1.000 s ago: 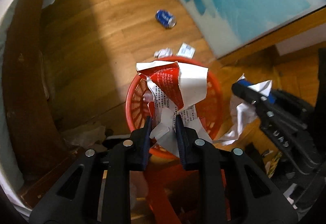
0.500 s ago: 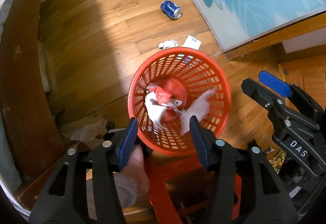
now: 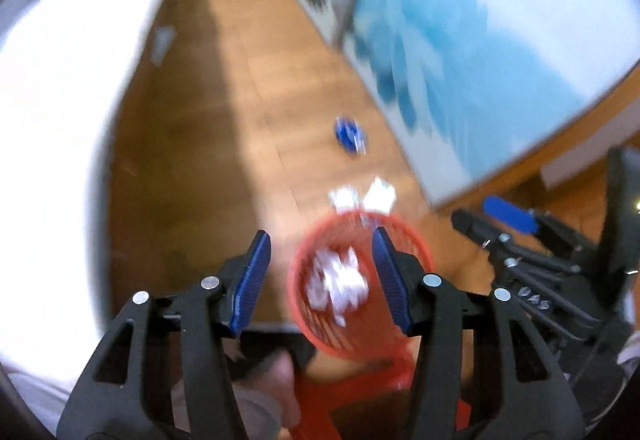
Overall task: Collect trash
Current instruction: 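Move both open tools back over the remaining trash on the bed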
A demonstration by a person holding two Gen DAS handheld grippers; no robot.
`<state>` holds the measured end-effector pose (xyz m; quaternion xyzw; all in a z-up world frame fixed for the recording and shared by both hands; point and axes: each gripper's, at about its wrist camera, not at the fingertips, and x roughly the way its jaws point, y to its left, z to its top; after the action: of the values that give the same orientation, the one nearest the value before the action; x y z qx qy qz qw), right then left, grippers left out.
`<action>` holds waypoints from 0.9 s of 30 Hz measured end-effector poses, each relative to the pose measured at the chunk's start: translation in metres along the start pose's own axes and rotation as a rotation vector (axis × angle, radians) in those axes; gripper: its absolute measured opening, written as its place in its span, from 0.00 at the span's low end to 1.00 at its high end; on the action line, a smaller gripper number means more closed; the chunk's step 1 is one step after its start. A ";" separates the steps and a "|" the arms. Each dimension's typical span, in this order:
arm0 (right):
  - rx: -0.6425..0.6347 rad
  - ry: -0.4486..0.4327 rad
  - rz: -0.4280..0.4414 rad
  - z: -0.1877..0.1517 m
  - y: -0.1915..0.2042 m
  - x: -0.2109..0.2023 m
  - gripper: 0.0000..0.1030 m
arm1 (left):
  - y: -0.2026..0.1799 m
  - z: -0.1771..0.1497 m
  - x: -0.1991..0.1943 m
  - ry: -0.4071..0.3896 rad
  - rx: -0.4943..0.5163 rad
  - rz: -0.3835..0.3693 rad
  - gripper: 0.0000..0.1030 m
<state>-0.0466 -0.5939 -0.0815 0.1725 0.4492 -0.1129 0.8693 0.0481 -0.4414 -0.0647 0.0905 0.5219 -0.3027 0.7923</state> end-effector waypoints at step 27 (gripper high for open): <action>-0.478 -0.045 0.436 -0.004 0.420 0.002 0.58 | 0.328 -0.154 -0.198 -0.502 -0.558 0.308 0.53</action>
<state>0.0988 -0.2081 -0.0020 0.0532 0.3961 0.1806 0.8987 0.0633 -0.0319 -0.0148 -0.1274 0.3549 -0.0399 0.9253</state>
